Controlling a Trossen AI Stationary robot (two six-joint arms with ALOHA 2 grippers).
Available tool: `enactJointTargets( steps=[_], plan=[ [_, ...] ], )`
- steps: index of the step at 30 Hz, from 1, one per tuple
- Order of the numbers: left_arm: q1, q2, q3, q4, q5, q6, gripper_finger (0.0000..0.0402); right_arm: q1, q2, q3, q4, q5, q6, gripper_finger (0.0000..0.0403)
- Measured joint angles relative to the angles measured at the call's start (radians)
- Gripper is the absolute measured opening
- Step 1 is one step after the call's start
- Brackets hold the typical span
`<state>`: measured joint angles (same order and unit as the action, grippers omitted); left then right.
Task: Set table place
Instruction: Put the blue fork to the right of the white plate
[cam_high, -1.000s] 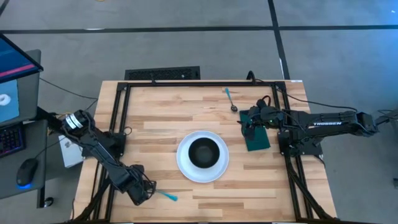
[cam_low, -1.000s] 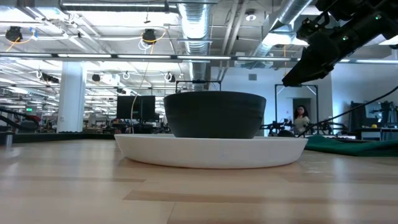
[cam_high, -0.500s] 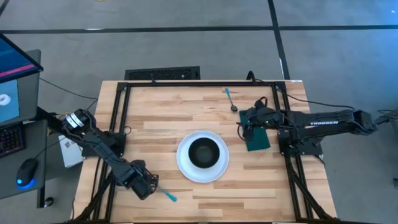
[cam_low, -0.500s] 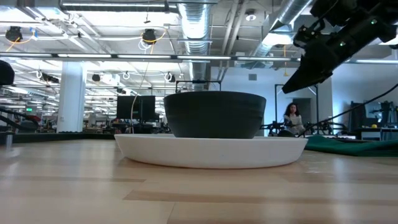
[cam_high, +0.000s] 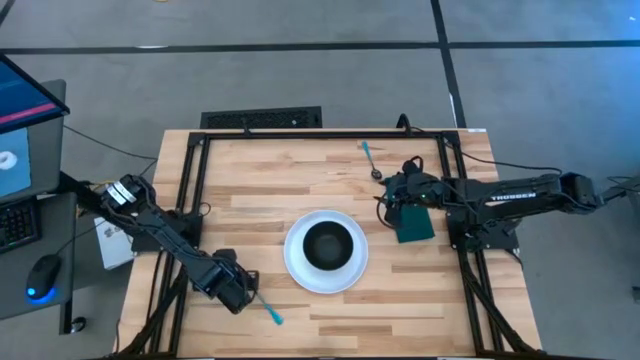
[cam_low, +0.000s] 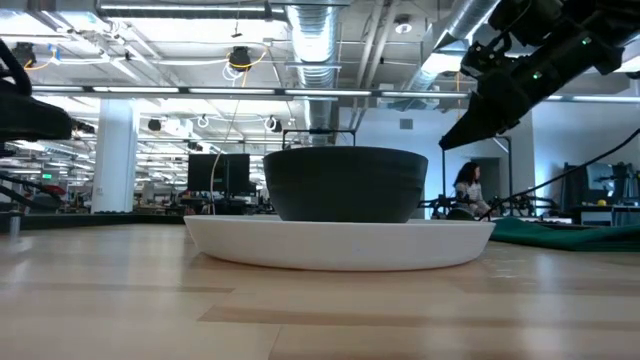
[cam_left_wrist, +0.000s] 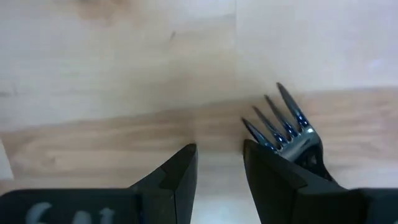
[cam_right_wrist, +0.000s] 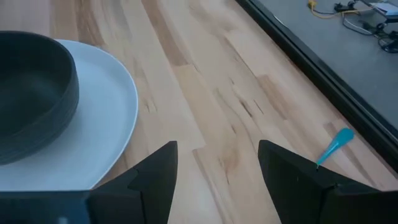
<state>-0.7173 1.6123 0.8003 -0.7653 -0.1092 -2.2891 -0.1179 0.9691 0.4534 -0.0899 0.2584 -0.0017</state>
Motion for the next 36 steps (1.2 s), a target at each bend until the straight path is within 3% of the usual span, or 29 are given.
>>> enactJointTargets(
  steps=[17, 28, 36],
  plan=[
    [0.128, 0.002, -0.003, -0.044, -0.12, 0.073, 0.0122, 0.0, 0.0, 0.0, -0.006, 0.0, 0.001, 0.0249],
    [0.243, 0.004, -0.005, -0.064, -0.17, 0.24, 0.0122, 0.0, -0.001, 0.0, -0.023, 0.0, 0.001, 0.0249],
    [0.3, -0.016, -0.006, -0.181, -0.254, 0.322, 0.0122, 0.0, -0.001, 0.0, -0.037, 0.0, 0.002, 0.0249]
  ],
)
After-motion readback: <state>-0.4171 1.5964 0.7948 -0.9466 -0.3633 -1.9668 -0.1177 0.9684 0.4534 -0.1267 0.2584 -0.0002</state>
